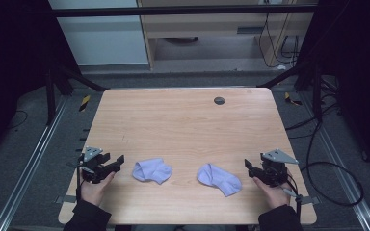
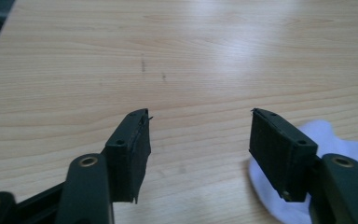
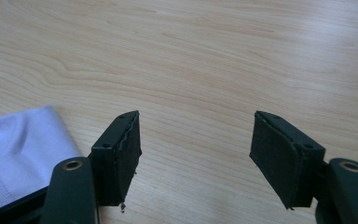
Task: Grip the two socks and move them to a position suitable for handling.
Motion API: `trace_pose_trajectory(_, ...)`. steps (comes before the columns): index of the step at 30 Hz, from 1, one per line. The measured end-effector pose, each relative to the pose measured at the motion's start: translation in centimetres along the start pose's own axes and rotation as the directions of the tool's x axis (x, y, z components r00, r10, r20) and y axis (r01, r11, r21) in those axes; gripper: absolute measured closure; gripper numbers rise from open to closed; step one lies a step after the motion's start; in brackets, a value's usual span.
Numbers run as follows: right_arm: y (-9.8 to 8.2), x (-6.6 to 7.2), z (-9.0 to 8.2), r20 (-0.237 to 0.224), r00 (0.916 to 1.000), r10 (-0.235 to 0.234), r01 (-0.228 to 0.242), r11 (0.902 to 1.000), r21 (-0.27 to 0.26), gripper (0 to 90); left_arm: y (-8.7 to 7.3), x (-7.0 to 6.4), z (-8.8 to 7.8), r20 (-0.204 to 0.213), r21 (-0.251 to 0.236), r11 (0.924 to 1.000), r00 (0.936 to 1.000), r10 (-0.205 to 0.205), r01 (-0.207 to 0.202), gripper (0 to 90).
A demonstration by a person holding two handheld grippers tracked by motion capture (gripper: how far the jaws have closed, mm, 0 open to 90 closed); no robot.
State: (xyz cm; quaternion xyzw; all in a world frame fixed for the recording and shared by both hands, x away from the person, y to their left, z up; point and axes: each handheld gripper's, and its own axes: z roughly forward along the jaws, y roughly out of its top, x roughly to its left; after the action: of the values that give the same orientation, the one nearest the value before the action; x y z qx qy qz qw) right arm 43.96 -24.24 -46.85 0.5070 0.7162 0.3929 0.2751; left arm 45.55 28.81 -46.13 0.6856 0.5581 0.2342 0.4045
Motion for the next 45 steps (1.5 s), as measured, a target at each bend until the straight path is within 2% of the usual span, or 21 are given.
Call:
trace_pose_trajectory(2, 0.1, 0.4, 0.0, 0.002, 0.9999, -0.013, 0.013, 0.9999, -0.002, 33.7, 0.0, -0.4, -0.1, 0.009, 0.003, 1.0000, 1.0000, 0.003, -0.003, 39.4)
trace_pose_trajectory(9, 0.2, 0.7, -0.3, -0.012, 0.9999, -0.011, 0.011, 0.9999, -0.008, 35.4, 0.1, -1.7, -0.4, 0.048, -0.010, 0.9999, 0.9987, 0.013, -0.013, 41.5)
trace_pose_trajectory(11, 0.3, 0.9, -0.4, -0.015, 0.9997, -0.020, 0.019, 0.9998, -0.011, 35.6, 0.2, -2.2, -0.4, 0.060, -0.014, 0.9995, 0.9978, 0.028, -0.027, 41.5)
trace_pose_trajectory(12, 0.5, 1.1, -0.5, -0.030, 0.9993, -0.021, 0.020, 0.9997, -0.016, 35.4, 0.2, -2.7, -0.4, 0.077, -0.018, 0.9990, 0.9961, 0.043, -0.042, 41.4)
trace_pose_trajectory(13, 0.5, 1.1, -0.5, -0.030, 0.9993, -0.021, 0.020, 0.9997, -0.016, 35.4, 0.2, -2.7, -0.4, 0.077, -0.018, 0.9990, 0.9961, 0.043, -0.042, 41.4)
trace_pose_trajectory(14, 0.6, 1.3, -0.5, -0.050, 0.9984, -0.027, 0.026, 0.9995, -0.020, 35.3, 0.3, -3.0, -0.4, 0.083, -0.019, 0.9985, 0.9952, 0.053, -0.051, 41.2)
trace_pose_trajectory(17, 0.6, 1.5, -0.5, -0.053, 0.9981, -0.033, 0.032, 0.9994, -0.014, 35.1, 0.4, -3.8, -0.4, 0.097, -0.023, 0.9972, 0.9926, 0.073, -0.071, 41.1)
trace_pose_trajectory(18, 0.7, 1.7, -0.5, -0.059, 0.9971, -0.049, 0.048, 0.9987, -0.017, 35.1, 0.4, -4.1, -0.4, 0.103, -0.024, 0.9965, 0.9912, 0.082, -0.080, 40.9)
trace_pose_trajectory(22, 0.7, 2.1, -0.7, -0.071, 0.9963, -0.050, 0.048, 0.9986, -0.022, 35.1, 0.6, -5.1, -0.4, 0.116, -0.026, 0.9945, 0.9878, 0.104, -0.102, 40.8)
trace_pose_trajectory(31, 0.9, 3.4, -1.0, -0.088, 0.9915, -0.095, 0.093, 0.9952, -0.032, 35.1, 0.8, -7.8, 0.3, 0.150, -0.024, 0.9879, 0.9764, 0.155, -0.153, 41.5)
trace_pose_trajectory(38, 0.7, 4.2, -1.3, -0.114, 0.9880, -0.104, 0.101, 0.9944, -0.030, 35.4, 1.4, -9.9, 0.5, 0.180, -0.031, 0.9817, 0.9650, 0.191, -0.188, 43.7)
trace_pose_trajectory(40, 0.6, 4.4, -1.4, -0.121, 0.9858, -0.116, 0.114, 0.9931, -0.027, 34.9, 1.5, -10.6, 0.7, 0.190, -0.031, 0.9797, 0.9611, 0.200, -0.198, 44.3)
trace_pose_trajectory(41, 0.4, 4.5, -1.5, -0.127, 0.9845, -0.121, 0.119, 0.9926, -0.022, 35.0, 1.6, -11.4, 1.0, 0.203, -0.031, 0.9773, 0.9561, 0.212, -0.210, 44.5)
trace_pose_trajectory(42, 0.4, 4.5, -1.5, -0.127, 0.9845, -0.121, 0.119, 0.9926, -0.022, 35.0, 1.6, -11.4, 1.0, 0.203, -0.031, 0.9773, 0.9561, 0.212, -0.210, 44.5)
trace_pose_trajectory(45, 0.2, 4.7, -1.7, -0.137, 0.9826, -0.126, 0.125, 0.9921, -0.017, 35.4, 1.6, -12.5, 1.4, 0.220, -0.030, 0.9746, 0.9497, 0.223, -0.222, 44.5)
